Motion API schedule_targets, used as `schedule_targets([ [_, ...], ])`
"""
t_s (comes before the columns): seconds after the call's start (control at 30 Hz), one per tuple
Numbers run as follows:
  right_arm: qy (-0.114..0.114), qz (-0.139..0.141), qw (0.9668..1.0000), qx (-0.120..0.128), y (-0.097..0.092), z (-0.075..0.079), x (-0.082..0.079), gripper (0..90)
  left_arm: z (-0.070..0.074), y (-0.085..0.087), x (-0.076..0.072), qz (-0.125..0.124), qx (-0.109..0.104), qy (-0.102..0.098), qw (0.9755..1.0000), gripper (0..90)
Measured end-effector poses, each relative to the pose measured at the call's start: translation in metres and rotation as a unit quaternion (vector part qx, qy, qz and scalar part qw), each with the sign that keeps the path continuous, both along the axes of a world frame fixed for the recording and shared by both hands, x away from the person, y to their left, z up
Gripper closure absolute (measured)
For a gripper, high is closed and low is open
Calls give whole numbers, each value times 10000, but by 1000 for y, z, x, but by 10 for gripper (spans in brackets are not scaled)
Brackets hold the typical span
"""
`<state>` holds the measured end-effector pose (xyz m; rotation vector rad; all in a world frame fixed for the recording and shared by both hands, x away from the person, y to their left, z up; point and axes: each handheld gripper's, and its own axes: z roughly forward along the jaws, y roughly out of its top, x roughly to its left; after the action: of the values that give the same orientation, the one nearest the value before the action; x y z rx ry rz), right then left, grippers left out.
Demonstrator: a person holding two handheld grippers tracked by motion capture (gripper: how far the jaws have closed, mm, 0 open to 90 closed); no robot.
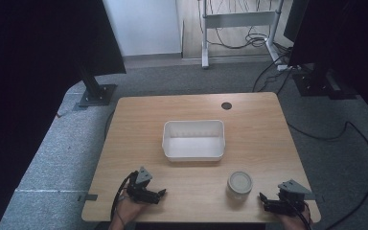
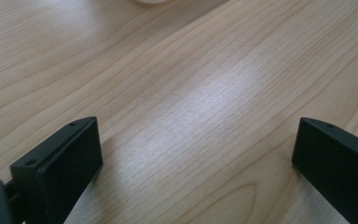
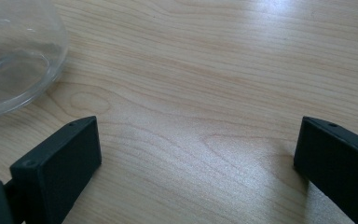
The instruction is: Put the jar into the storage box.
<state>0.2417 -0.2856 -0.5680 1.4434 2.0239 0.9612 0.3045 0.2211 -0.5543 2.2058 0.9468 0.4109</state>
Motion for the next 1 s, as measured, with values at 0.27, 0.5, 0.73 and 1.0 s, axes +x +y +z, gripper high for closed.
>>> schedule_targets([
  [0.27,4,40,10000,-8,0,0,0,3,0,2,0,-3,4,3,10000,10],
  [0.5,7,39,10000,-8,0,0,0,3,0,2,1,77,2,1,10000,11],
  [0.73,3,40,10000,-15,1,0,0,12,0,3,1,105,-2,-2,9999,12],
  [1.0,36,85,9999,-65,3,2,-2,23,0,3,1,139,-8,2,9999,11],
])
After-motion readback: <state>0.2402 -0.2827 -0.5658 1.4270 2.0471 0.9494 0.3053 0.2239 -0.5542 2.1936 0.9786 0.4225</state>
